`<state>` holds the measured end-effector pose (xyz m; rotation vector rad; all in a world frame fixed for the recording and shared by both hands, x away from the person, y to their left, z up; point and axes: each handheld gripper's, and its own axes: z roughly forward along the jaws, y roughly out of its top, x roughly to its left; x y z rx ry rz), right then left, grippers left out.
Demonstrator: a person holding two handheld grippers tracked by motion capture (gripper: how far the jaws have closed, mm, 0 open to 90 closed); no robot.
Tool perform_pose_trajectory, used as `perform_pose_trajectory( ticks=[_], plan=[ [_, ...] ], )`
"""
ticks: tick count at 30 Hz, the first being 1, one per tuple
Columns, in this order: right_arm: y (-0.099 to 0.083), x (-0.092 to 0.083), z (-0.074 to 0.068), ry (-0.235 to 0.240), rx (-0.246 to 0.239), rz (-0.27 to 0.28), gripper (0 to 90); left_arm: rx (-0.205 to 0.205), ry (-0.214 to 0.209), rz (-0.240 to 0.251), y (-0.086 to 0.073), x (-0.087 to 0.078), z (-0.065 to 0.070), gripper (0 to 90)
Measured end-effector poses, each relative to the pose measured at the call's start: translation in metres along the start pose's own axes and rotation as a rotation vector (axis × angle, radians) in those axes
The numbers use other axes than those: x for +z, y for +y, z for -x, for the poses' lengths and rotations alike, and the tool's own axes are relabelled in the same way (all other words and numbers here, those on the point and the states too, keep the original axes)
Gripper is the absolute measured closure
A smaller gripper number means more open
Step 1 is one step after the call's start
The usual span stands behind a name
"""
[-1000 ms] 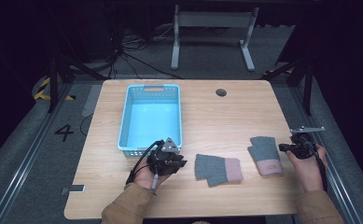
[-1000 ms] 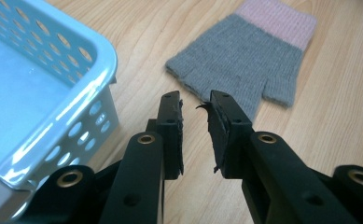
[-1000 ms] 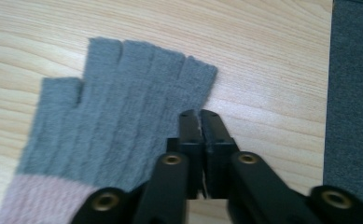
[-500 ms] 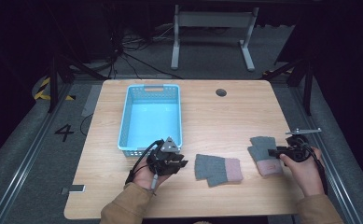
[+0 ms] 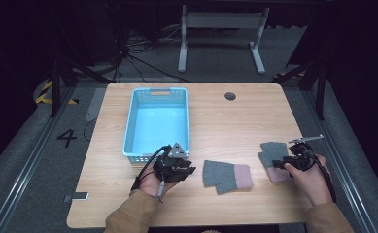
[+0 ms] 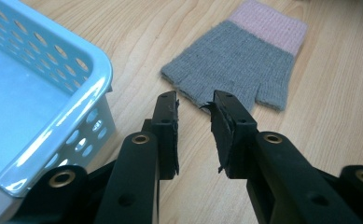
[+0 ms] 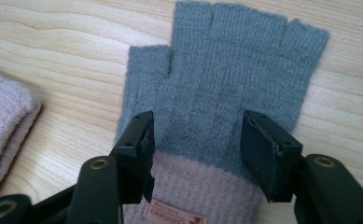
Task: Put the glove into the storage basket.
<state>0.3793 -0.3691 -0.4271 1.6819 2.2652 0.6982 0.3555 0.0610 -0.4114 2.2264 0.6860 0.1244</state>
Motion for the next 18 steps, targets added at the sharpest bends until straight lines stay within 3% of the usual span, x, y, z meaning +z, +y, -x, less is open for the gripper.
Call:
perform_pose_trajectory(
  ticks=[15,18],
  plan=[
    [0.001,0.008,-0.008,-0.034,0.024,-0.004,39.4,-0.001,-0.001,-0.002,-0.001,0.0,0.0,71.4],
    [0.001,0.01,-0.011,-0.051,0.01,-0.011,38.0,-0.001,-0.001,-0.003,-0.001,0.0,0.0,71.5]
  ],
)
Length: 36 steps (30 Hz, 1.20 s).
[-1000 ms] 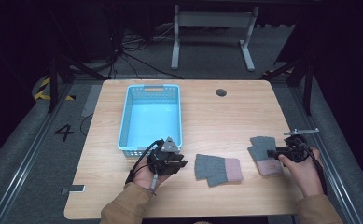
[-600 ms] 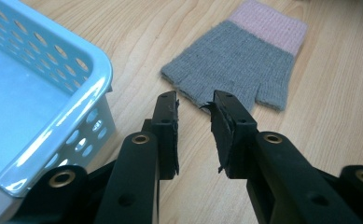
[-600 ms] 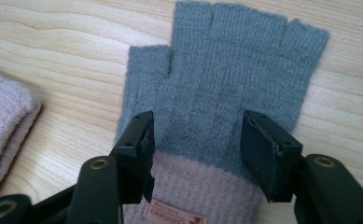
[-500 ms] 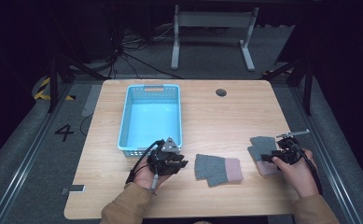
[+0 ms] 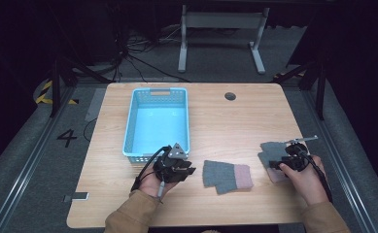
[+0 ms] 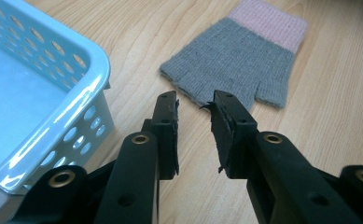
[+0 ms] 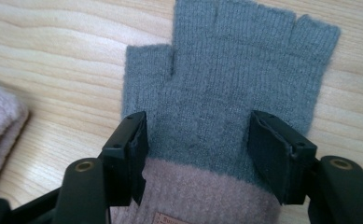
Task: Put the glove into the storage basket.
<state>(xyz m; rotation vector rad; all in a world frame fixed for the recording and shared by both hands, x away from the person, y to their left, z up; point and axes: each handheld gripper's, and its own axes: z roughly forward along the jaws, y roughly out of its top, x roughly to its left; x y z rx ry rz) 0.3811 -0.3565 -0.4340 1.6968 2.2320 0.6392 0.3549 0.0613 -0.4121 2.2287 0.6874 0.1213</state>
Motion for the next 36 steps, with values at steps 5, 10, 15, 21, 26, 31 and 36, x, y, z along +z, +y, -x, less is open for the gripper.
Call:
perform_pose_trajectory(
  ticks=[5,10,15,21,26,31,36],
  plan=[
    [0.001,0.002,-0.004,-0.031,-0.016,-0.008,39.8,-0.001,-0.001,-0.003,0.0,0.0,0.0,71.4],
    [0.001,0.002,-0.005,-0.046,-0.034,-0.012,44.6,-0.002,0.0,-0.001,-0.001,0.001,0.0,71.5],
    [0.002,0.0,-0.006,-0.034,-0.043,-0.018,63.7,-0.003,-0.001,-0.002,0.0,0.001,0.001,71.5],
    [0.002,-0.001,-0.005,0.004,-0.054,-0.023,76.2,-0.004,-0.002,-0.001,-0.001,0.001,0.0,71.5],
    [0.004,-0.005,-0.003,0.018,-0.079,-0.014,78.8,-0.003,-0.005,0.001,0.0,0.0,-0.001,71.5],
    [0.004,-0.014,-0.001,0.032,-0.085,0.022,79.0,-0.002,-0.006,-0.001,0.0,0.001,-0.001,71.4],
    [0.006,-0.026,-0.002,0.048,-0.102,0.067,79.0,-0.003,-0.01,0.008,0.001,0.0,0.0,71.0]
  ],
)
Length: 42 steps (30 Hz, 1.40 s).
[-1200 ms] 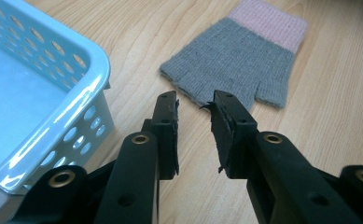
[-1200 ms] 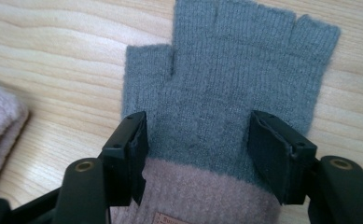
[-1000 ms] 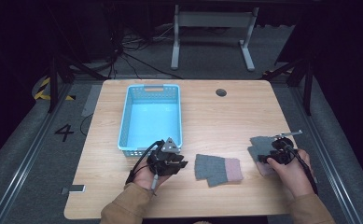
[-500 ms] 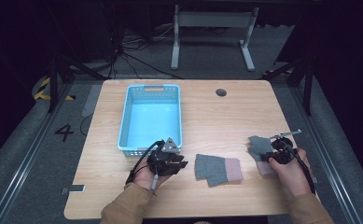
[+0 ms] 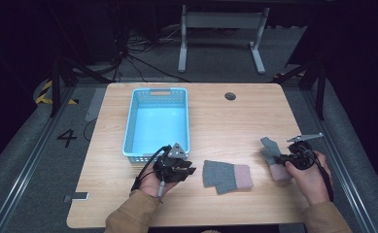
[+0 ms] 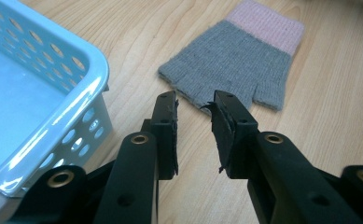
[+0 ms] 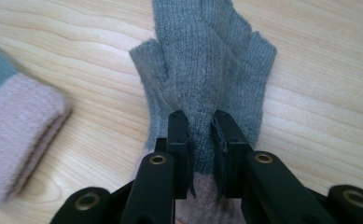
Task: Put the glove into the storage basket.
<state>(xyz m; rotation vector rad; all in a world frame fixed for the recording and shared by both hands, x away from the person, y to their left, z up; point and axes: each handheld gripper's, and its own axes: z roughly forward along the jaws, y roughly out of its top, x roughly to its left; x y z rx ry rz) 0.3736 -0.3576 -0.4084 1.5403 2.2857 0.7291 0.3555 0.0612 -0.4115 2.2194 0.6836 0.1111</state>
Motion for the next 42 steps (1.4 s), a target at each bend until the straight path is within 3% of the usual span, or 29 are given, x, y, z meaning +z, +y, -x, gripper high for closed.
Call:
perform_pose_trajectory(
  ticks=[11,22,24,30,36,42],
  plan=[
    [0.009,-0.02,-0.018,0.045,-0.069,0.059,78.8,-0.023,-0.012,0.007,0.0,-0.001,0.0,67.6],
    [0.02,-0.03,-0.05,0.116,-0.213,0.097,78.5,-0.023,-0.013,0.006,-0.002,-0.005,0.001,67.3],
    [0.021,-0.031,-0.057,0.161,-0.255,0.111,78.5,-0.026,-0.014,0.007,-0.002,-0.005,0.001,67.2],
    [0.023,-0.032,-0.076,0.19,-0.329,0.111,78.3,-0.023,-0.016,0.01,-0.002,-0.005,0.001,67.2],
    [0.023,-0.029,-0.091,0.241,-0.415,0.112,78.1,-0.02,-0.019,0.008,-0.002,-0.005,0.003,67.2],
    [0.022,-0.02,-0.105,0.262,-0.488,0.1,77.9,-0.022,-0.019,0.007,-0.002,-0.004,0.002,67.2]
  ],
)
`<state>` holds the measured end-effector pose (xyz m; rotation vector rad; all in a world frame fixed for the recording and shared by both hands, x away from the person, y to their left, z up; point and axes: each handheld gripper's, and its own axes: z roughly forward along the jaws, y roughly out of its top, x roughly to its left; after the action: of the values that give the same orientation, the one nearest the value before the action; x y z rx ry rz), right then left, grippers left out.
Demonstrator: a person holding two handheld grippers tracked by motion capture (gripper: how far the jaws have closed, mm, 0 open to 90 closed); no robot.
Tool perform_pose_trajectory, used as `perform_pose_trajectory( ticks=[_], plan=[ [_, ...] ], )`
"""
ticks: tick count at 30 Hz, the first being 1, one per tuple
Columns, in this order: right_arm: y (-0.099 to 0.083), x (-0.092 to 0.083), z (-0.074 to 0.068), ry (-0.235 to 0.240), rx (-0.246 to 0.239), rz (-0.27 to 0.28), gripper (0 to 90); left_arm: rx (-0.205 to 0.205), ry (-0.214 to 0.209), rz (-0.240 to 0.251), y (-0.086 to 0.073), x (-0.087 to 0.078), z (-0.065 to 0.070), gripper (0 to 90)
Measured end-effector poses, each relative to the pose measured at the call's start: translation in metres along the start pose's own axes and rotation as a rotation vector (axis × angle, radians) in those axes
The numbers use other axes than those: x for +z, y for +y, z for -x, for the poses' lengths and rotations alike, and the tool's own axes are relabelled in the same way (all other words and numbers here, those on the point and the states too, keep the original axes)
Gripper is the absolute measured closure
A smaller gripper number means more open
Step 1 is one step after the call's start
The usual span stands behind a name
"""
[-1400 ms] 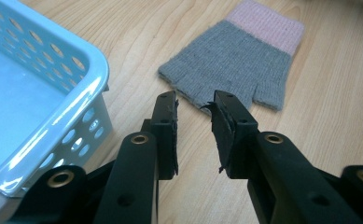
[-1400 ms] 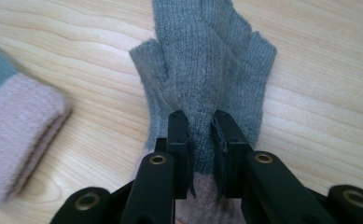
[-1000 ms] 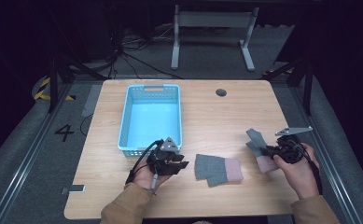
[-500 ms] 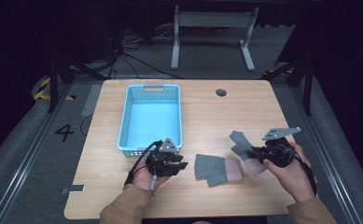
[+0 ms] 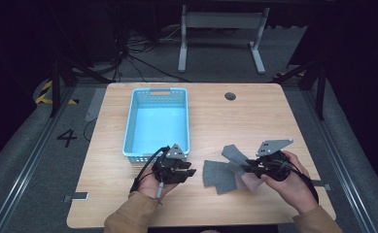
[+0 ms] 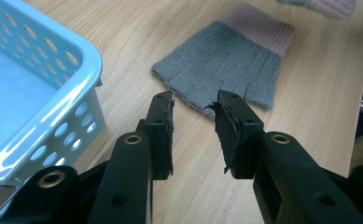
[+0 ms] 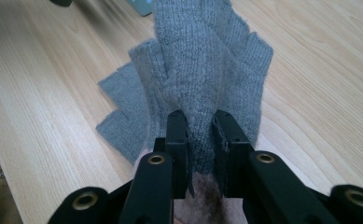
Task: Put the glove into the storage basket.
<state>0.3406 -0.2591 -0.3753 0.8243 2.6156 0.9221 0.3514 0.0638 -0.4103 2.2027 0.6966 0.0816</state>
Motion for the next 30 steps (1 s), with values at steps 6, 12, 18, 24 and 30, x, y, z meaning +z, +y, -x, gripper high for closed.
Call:
perform_pose_trajectory(
  ticks=[6,12,18,24,30],
  plan=[
    [-0.001,0.009,-0.002,0.012,-0.021,-0.012,77.8,0.008,-0.002,-0.004,0.0,0.001,0.001,67.2],
    [-0.003,0.02,-0.003,0.019,-0.035,-0.027,77.8,0.02,-0.01,-0.008,0.001,0.003,0.003,68.0],
    [-0.004,0.031,-0.006,0.03,-0.059,-0.044,77.8,0.03,-0.013,-0.01,0.001,0.004,0.005,69.2],
    [-0.007,0.04,-0.007,0.051,-0.072,-0.071,77.2,0.037,-0.02,-0.014,0.001,0.005,0.006,70.3],
    [-0.009,0.048,-0.007,0.059,-0.068,-0.093,67.7,0.029,-0.01,-0.029,0.001,0.007,0.006,71.6]
  ],
)
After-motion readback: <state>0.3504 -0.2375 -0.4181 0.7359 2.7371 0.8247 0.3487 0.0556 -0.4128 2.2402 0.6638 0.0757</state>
